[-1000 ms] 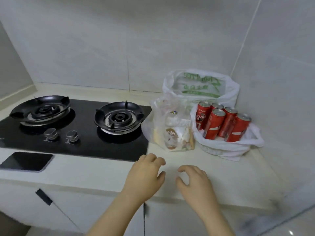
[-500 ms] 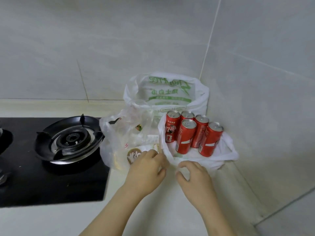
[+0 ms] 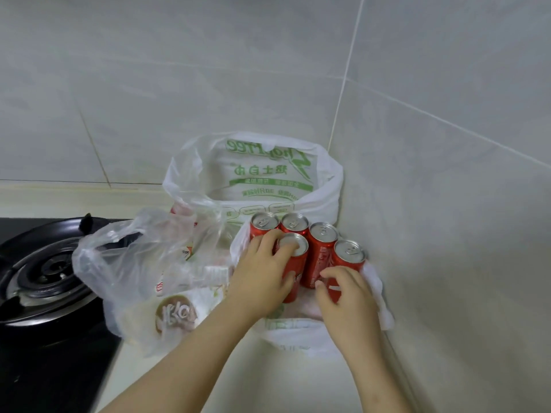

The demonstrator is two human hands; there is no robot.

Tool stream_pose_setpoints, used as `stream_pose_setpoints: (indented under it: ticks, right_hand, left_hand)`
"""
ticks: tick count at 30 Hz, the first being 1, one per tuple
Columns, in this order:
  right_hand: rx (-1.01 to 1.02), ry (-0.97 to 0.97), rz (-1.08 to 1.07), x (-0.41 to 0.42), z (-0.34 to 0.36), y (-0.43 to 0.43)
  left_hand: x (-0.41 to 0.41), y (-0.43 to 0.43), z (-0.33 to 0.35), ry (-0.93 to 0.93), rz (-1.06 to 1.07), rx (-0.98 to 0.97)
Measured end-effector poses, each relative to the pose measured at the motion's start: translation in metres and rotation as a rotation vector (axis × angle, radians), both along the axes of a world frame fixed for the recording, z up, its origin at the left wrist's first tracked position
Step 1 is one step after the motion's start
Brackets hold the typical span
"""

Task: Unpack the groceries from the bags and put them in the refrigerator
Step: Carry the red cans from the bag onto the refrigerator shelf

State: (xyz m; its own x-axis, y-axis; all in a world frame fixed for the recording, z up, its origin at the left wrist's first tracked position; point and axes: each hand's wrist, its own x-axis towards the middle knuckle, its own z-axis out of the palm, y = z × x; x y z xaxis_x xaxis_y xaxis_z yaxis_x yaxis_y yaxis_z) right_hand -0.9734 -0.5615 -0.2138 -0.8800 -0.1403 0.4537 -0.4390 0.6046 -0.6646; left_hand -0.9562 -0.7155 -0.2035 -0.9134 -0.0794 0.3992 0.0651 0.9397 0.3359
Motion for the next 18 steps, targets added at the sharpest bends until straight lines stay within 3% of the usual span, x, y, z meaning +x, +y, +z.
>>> stream_pose_setpoints:
  ticks: [6, 8, 13, 18]
  right_hand:
    - [-0.017, 0.125, -0.088, -0.019, -0.004, 0.009]
    - [0.068, 0.153, -0.135, -0.023, -0.005, 0.009]
    - [0.252, 0.165, -0.184, -0.03, -0.015, 0.011]
    - [0.251, 0.163, -0.185, -0.031, -0.024, 0.007]
  left_hand:
    - [-0.02, 0.008, -0.012, -0.142, 0.057, -0.072]
    - [-0.019, 0.008, -0.018, -0.133, 0.057, -0.069]
    - [-0.021, 0.007, -0.02, -0.05, 0.058, 0.03]
    - [-0.018, 0.009, -0.026, -0.043, -0.007, 0.192]
